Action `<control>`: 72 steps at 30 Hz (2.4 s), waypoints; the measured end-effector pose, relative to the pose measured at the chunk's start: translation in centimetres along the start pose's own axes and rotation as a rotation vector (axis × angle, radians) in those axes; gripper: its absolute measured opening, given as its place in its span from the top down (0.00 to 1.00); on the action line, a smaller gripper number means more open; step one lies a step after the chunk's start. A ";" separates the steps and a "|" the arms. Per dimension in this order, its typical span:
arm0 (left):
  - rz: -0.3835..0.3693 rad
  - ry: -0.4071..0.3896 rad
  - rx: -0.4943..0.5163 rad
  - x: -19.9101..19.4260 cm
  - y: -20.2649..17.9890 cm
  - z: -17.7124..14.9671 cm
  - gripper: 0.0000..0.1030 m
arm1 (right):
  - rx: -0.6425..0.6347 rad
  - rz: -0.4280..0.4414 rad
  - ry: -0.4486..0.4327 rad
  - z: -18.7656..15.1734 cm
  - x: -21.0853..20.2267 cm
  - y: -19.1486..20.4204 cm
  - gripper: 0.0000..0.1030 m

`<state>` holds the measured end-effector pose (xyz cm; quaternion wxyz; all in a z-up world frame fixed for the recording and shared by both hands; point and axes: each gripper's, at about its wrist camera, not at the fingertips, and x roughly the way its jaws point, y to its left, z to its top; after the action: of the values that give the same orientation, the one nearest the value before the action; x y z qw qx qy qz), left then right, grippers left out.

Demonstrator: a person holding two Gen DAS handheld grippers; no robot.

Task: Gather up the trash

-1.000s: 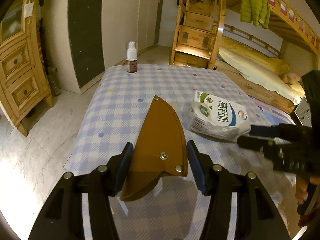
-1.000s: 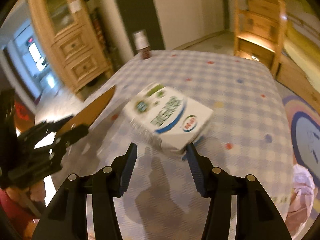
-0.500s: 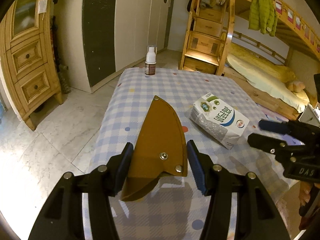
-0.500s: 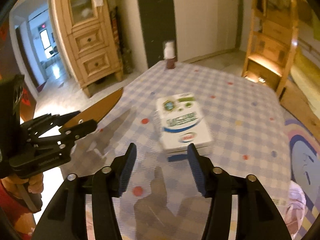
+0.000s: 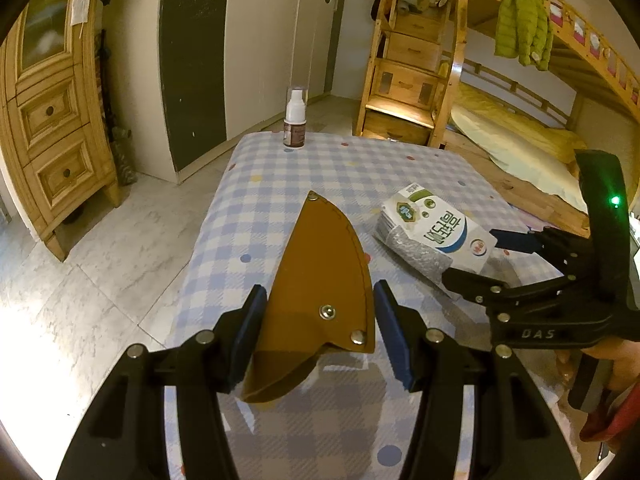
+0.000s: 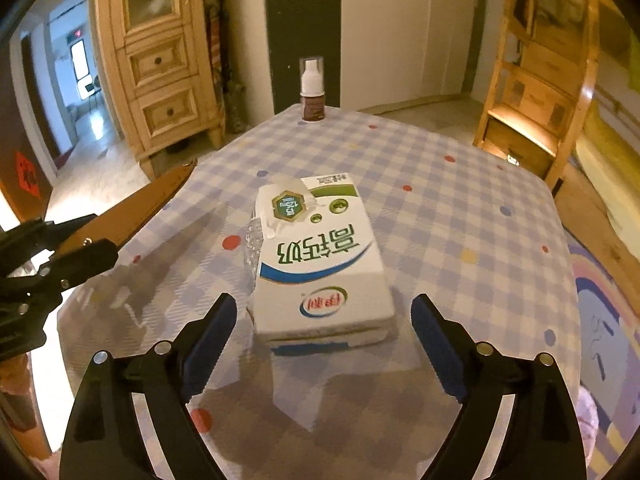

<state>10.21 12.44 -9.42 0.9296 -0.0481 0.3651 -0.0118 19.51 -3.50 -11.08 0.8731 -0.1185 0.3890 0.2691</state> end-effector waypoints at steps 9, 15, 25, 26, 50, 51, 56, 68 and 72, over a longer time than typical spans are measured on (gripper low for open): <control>-0.016 -0.004 0.026 -0.5 -1.2 0.1 0.48 | 0.010 -0.031 -0.047 -1.1 -2.5 0.0 0.30; -0.108 -0.035 0.105 -1.5 -6.3 1.1 0.48 | 0.169 -0.072 -0.103 -3.2 -8.2 -3.1 0.30; -0.310 -0.077 0.292 -3.0 -19.7 0.7 0.48 | 0.401 -0.250 -0.172 -9.6 -17.6 -9.3 0.30; -0.322 -0.079 0.307 -3.1 -20.7 0.5 0.48 | 0.422 -0.281 -0.176 -10.6 -18.6 -10.0 0.30; -0.442 0.004 0.465 0.3 -34.4 -0.8 0.48 | 0.664 -0.549 -0.237 -20.6 -24.6 -21.8 0.14; -0.445 0.009 0.470 0.6 -34.9 -1.0 0.48 | 0.680 -0.551 -0.237 -21.3 -24.8 -22.2 0.14; -0.477 0.037 0.502 2.2 -38.2 -1.7 0.48 | 0.753 -0.577 -0.242 -22.2 -25.7 -23.2 0.14; -0.443 -0.010 0.447 1.0 -38.1 -0.9 0.14 | 0.824 -0.572 -0.261 -24.0 -27.8 -23.1 0.14; -0.384 -0.038 0.437 -0.4 -35.8 -0.4 0.13 | 0.785 -0.523 -0.262 -22.8 -28.1 -21.2 0.14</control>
<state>10.12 -23.23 -5.95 0.9054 0.0849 0.3208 -0.2648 1.85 -41.10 -5.46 0.9317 0.1610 0.3051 -0.1135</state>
